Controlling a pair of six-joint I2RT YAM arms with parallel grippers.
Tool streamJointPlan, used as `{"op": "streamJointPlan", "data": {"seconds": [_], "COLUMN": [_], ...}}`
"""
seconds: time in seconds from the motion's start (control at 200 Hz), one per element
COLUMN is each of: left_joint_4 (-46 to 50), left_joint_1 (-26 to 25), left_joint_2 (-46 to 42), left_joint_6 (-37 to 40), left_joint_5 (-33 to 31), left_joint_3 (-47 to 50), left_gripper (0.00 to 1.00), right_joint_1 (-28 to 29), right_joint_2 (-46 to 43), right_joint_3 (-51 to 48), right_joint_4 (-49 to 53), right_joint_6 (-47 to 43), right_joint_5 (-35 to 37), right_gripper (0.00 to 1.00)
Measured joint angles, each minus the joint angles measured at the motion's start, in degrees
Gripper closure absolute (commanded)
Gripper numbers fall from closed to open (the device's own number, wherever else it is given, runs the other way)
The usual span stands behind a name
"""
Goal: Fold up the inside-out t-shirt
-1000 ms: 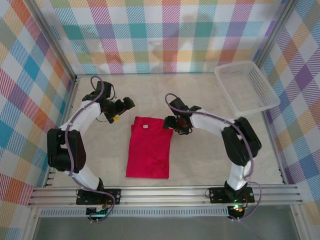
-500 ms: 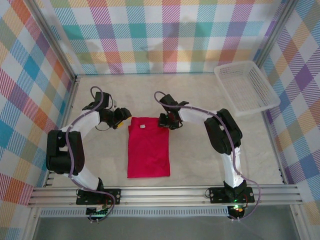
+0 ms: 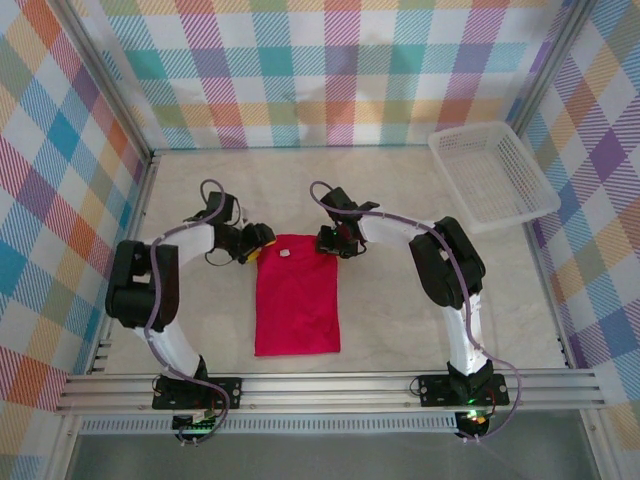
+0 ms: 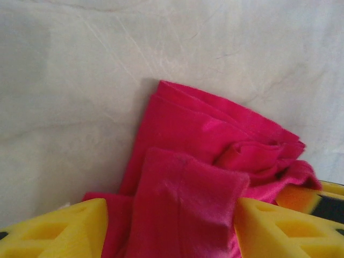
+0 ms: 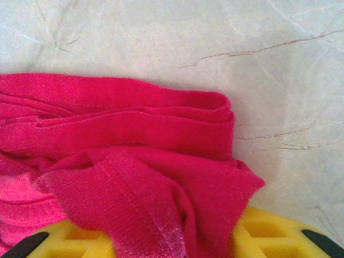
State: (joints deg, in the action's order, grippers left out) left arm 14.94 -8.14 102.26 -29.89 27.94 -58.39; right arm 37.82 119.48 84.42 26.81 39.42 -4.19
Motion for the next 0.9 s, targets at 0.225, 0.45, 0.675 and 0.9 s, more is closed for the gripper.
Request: {"op": "streamJointPlan", "data": {"seconds": [0.225,0.45,0.675,0.9], "left_joint_4": [-6.1,-10.93,-5.97,3.19], "left_joint_1": [-1.77,-4.28,-4.59,-4.59], "left_joint_2": [6.21,8.7,8.59,2.86], "left_joint_6": [-3.58,-7.5,-6.4,-5.25], "left_joint_5": [3.04,3.93,2.1,-1.22], "left_joint_3": [-3.37,-3.19,-5.42,-7.76], "left_gripper": [0.54,0.93,1.0,1.0], "right_joint_1": [-0.39,-1.09,-1.57,-1.88], "right_joint_2": [0.0,0.72,0.79,-0.09], "right_joint_3": [-0.44,-0.7,-0.57,0.94], "right_joint_4": [-1.01,-2.12,-2.27,0.59], "right_joint_6": [0.2,0.5,0.31,-0.55], "right_joint_5": [-0.83,-1.95,-2.62,-2.54], "right_gripper": [0.63,0.85,1.0,1.0]}}
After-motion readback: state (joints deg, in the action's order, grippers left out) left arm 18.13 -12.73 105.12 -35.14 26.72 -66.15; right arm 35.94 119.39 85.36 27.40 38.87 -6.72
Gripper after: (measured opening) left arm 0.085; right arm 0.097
